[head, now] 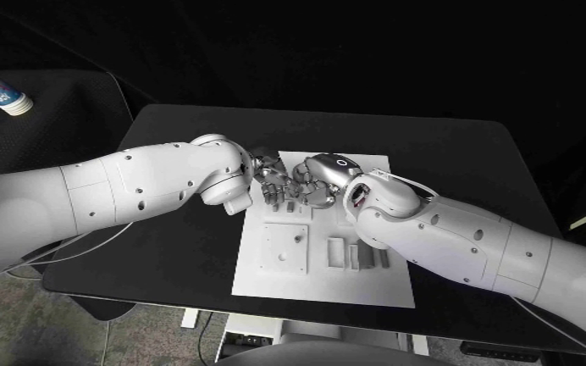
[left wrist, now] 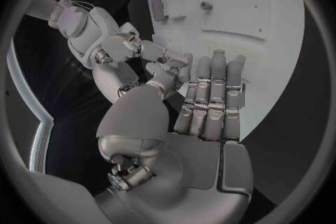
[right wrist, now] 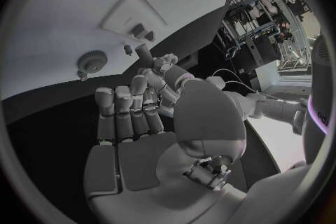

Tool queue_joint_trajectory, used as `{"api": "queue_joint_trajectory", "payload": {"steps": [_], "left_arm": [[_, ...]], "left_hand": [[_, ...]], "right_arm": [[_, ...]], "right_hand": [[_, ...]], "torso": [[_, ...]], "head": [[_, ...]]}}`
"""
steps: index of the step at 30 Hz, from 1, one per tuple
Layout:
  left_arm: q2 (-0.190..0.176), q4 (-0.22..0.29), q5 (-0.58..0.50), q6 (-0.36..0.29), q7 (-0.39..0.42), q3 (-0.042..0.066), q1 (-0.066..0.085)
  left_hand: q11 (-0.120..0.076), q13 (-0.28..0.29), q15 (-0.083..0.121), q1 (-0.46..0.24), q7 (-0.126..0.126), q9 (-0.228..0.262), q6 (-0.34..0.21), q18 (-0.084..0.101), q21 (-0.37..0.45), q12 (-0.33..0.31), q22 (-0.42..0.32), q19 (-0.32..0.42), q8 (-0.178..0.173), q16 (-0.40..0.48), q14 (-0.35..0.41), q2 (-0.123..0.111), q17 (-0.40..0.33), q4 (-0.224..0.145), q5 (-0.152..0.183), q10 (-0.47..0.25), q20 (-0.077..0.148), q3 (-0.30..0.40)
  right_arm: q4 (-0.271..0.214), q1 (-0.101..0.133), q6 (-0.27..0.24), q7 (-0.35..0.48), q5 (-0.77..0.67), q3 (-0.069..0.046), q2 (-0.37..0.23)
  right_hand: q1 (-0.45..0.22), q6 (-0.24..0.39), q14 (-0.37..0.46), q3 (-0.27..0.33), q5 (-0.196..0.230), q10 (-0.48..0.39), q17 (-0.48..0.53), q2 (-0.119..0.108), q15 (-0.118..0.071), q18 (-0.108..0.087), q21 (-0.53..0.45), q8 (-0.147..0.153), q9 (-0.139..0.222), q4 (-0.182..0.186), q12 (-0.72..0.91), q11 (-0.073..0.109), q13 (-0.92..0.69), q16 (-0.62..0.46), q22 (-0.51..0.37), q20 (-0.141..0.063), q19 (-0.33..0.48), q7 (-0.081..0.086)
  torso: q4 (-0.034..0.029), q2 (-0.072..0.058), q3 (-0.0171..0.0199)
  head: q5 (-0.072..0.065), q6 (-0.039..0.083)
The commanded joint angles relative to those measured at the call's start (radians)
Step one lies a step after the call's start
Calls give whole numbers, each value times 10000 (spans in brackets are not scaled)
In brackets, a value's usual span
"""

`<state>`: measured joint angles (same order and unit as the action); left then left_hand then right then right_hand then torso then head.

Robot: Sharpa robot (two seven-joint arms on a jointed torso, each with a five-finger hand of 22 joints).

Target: Assemble the parts on the task board

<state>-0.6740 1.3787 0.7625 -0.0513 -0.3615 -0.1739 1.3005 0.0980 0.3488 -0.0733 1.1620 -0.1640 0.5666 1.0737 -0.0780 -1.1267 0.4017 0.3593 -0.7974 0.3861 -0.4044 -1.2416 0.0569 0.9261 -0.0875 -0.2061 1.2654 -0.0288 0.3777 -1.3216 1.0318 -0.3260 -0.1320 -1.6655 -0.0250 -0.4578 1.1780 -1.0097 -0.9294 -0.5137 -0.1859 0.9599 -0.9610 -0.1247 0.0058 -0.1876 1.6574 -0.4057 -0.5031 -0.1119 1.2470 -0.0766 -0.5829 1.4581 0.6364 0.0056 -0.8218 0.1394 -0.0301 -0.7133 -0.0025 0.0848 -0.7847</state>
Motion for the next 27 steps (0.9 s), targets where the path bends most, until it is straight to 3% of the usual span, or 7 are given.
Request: {"api": "queue_joint_trajectory", "payload": {"steps": [1,27], "left_arm": [[15,-40,103,-188,-199,4,17],[124,-24,-4,-209,-268,4,22]], "left_hand": [[10,16,22,325,369,118,439,-318,-49,22,1,-78,29,-68,-70,247,12,-416,-45,77,22,469],[3,17,31,316,372,117,468,-322,-61,25,5,-103,32,-76,-102,236,24,-413,-65,112,27,485]], "right_arm": [[-41,-1,109,1,-232,-2,57],[93,-1,110,-101,-270,-1,219]], "right_hand": [[-57,-114,-79,-11,29,88,8,-110,15,-474,1369,-66,-153,-26,31,-14,15,57,20,-1,-54,18],[-293,-55,-107,164,40,82,23,-311,6,-469,1357,-27,-155,-22,-28,-19,58,35,50,6,-71,34]], "torso": [[0,2,-2],[-4,1,-2]], "head": [[-1,11],[-21,6]]}}
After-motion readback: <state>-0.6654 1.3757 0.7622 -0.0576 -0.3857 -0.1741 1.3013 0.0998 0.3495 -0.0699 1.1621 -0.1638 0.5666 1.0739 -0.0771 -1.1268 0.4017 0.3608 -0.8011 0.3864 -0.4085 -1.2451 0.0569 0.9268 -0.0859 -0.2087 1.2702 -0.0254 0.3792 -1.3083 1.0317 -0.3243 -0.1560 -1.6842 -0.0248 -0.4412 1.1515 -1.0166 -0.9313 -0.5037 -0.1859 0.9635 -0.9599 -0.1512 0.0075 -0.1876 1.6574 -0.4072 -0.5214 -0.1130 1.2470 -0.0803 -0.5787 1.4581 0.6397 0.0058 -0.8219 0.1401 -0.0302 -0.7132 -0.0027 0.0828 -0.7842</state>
